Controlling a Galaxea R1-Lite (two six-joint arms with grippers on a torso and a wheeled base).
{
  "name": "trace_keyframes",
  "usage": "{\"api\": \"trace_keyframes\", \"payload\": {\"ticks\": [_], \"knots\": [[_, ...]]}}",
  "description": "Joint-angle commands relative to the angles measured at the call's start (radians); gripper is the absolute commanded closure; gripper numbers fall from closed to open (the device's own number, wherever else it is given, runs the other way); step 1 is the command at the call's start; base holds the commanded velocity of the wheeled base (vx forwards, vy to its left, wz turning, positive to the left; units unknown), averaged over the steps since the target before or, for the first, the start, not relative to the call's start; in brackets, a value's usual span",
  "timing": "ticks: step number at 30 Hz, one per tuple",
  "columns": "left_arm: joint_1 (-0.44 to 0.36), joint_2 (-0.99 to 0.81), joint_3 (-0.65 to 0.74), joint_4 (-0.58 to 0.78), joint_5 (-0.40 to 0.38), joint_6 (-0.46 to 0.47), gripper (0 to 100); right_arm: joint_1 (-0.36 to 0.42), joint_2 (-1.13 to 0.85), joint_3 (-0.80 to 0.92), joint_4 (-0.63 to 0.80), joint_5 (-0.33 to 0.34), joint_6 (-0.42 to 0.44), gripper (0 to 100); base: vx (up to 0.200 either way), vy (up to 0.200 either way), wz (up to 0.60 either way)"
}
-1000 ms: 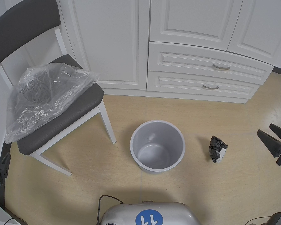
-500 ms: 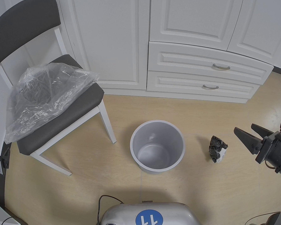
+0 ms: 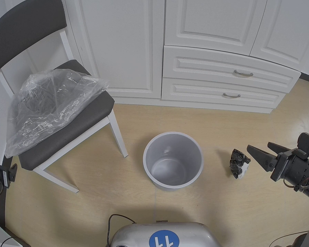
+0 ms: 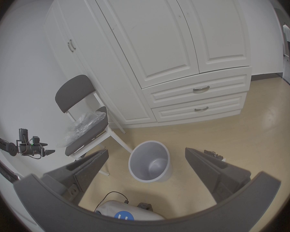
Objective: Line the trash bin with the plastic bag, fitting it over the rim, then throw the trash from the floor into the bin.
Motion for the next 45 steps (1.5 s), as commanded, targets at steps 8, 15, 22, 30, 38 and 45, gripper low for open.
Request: {"api": "trace_keyframes", "payload": {"ticks": [8, 15, 22, 30, 38, 45], "knots": [[0.122, 0.289, 0.007, -0.261, -0.099, -0.007, 0, 0.0, 0.091, -0.015, -0.046, -0.002, 0.023, 0, 0.0, 0.0, 0.0], [0.142, 0.293, 0.001, -0.269, -0.14, -0.008, 0, -0.001, 0.091, -0.015, -0.047, -0.002, 0.023, 0, 0.0, 0.0, 0.0], [0.149, 0.355, -0.021, -0.304, -0.139, -0.051, 0, -0.009, 0.094, -0.018, -0.047, 0.0, 0.031, 0, 0.0, 0.0, 0.0], [0.157, 0.378, -0.034, -0.436, -0.134, -0.139, 0, -0.012, 0.094, -0.017, -0.047, 0.0, 0.031, 0, 0.0, 0.0, 0.0], [0.16, 0.365, -0.024, -0.453, -0.15, -0.149, 0, -0.012, 0.094, -0.015, -0.047, 0.0, 0.031, 0, 0.0, 0.0, 0.0], [0.151, 0.393, -0.031, -0.456, -0.202, -0.168, 0, -0.018, 0.099, -0.014, -0.047, 0.001, 0.032, 0, 0.0, 0.0, 0.0]]}}
